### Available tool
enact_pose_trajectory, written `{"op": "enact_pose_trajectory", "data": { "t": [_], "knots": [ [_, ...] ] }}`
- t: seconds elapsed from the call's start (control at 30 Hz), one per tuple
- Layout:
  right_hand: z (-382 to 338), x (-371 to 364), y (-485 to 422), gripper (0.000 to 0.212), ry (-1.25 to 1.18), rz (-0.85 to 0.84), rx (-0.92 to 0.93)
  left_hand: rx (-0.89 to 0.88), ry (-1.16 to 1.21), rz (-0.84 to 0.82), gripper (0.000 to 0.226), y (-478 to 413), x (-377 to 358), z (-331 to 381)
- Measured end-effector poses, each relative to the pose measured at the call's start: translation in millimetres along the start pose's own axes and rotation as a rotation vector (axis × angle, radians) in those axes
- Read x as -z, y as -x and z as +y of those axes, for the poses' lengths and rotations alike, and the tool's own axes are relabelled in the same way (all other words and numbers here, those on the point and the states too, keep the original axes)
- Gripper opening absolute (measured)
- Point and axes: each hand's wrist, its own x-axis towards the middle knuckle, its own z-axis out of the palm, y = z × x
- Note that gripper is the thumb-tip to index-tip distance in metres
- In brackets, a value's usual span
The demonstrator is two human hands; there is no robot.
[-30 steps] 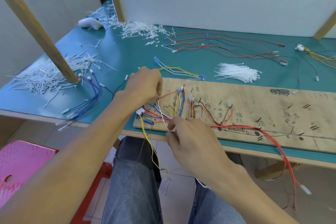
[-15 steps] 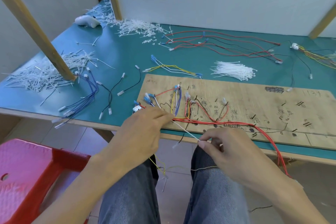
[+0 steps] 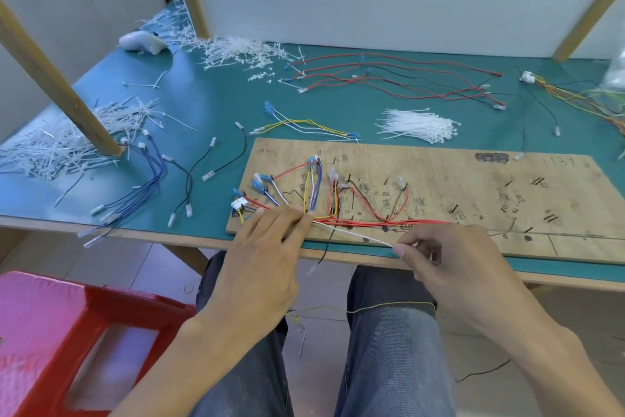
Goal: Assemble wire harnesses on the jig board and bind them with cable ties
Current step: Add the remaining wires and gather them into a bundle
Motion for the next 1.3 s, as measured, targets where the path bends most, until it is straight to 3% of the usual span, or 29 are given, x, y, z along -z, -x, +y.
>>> {"op": "enact_pose_trajectory", "data": {
  "t": [0.23, 0.4, 0.67, 0.97, 1.17, 1.3],
  "knots": [
    [15, 22, -6, 0.007, 0.034, 0.1, -0.074, 0.119, 0.149, 0.037, 0.07, -5, -4, 18],
    [36, 33, -12, 0.019, 0.004, 0.133, -0.095, 0.043, 0.008, 0.031, 0.083, 5, -10, 11],
    [50, 36, -21, 0.026, -0.023, 0.266, -0.12, 0.017, -0.049, 0.052, 0.084, 6, -14, 9],
    [61, 46, -15, 0.015, -0.288, 0.219, -0.164, 0.01, -0.014, 0.048, 0.085, 7, -15, 7],
    [65, 47, -10, 0.015, -0.278, 0.089, -0.199, 0.01, 0.019, 0.047, 0.087, 7, -14, 7],
    [67, 47, -14, 0.014, -0.256, 0.127, -0.201, 0.017, 0.03, 0.038, 0.084, 8, -11, 8]
  ]
}}
